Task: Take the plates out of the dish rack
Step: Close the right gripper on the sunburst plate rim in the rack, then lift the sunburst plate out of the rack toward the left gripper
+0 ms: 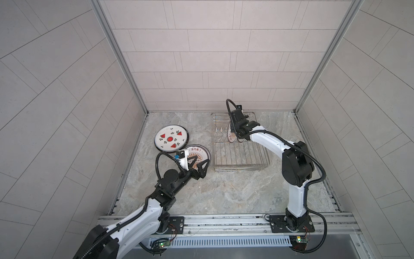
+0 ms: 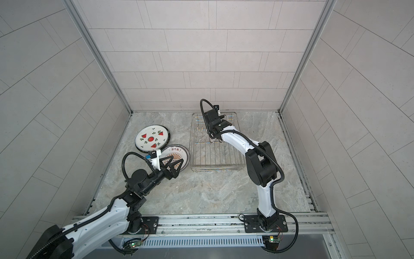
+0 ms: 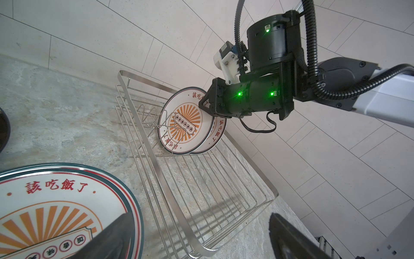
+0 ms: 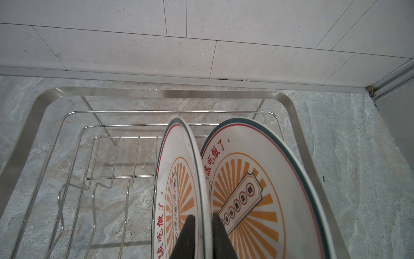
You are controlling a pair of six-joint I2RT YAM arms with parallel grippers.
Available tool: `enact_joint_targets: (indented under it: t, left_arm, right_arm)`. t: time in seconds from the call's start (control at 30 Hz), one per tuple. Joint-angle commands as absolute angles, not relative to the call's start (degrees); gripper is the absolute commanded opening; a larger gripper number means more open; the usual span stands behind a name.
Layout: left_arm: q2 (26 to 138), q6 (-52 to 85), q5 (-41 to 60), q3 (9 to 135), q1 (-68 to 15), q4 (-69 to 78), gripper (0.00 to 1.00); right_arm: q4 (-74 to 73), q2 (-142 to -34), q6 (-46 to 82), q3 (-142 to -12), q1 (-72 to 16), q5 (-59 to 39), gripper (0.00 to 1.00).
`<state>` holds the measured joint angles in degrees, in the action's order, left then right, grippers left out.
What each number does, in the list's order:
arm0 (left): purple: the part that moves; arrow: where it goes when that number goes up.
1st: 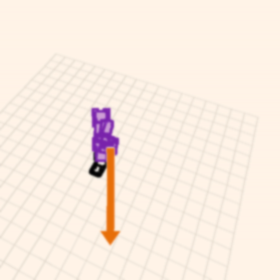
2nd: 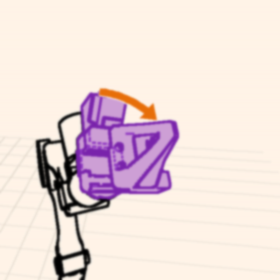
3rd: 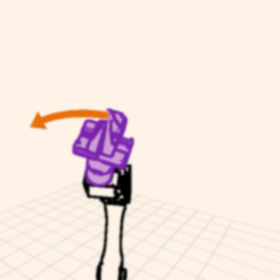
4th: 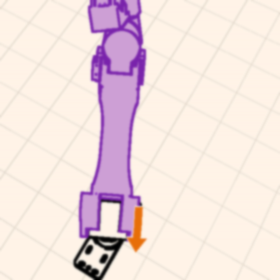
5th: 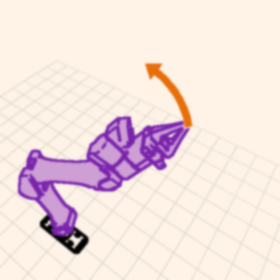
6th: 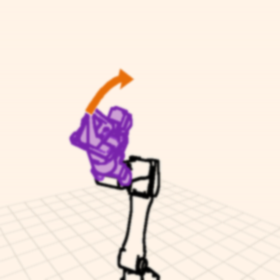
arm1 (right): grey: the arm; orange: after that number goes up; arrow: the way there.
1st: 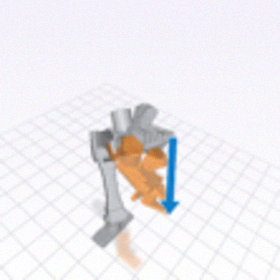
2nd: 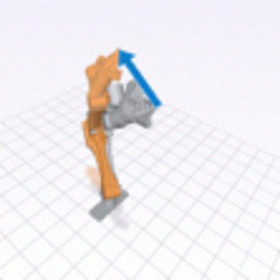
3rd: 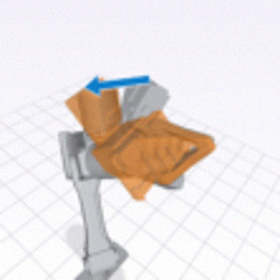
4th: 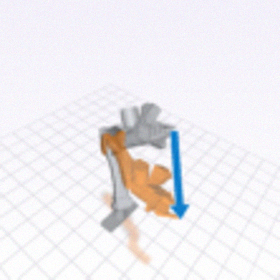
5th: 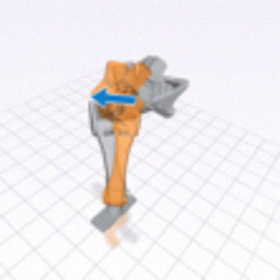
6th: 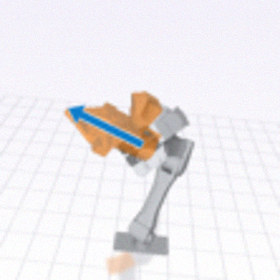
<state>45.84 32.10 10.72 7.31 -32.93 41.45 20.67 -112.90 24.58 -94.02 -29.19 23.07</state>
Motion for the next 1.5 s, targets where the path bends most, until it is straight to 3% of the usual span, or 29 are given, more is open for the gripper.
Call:
enact_joint_targets:
  t: [0.0,0.3,1.07,1.47]
  left_arm:
    - [46.51,32.69,11.42,9.20,-33.11,42.48,1.00]
    - [47.65,33.67,14.19,9.65,-33.18,43.51,1.00]
    - [48.36,33.85,12.62,9.08,-33.13,44.47,1.00]
    - [48.47,34.61,13.12,8.71,-33.12,45.26,1.00]
  right_arm:
    - [21.44,-113.56,25.79,-95.18,-29.53,25.96,0.13]
    - [20.65,-113.03,25.57,-94.94,-32.08,32.77,0.07]
    - [15.96,-97.97,20.49,-85.44,-35.90,39.80,0.07]
    - [12.05,-85.82,21.13,-75.18,-35.51,28.33,0.07]
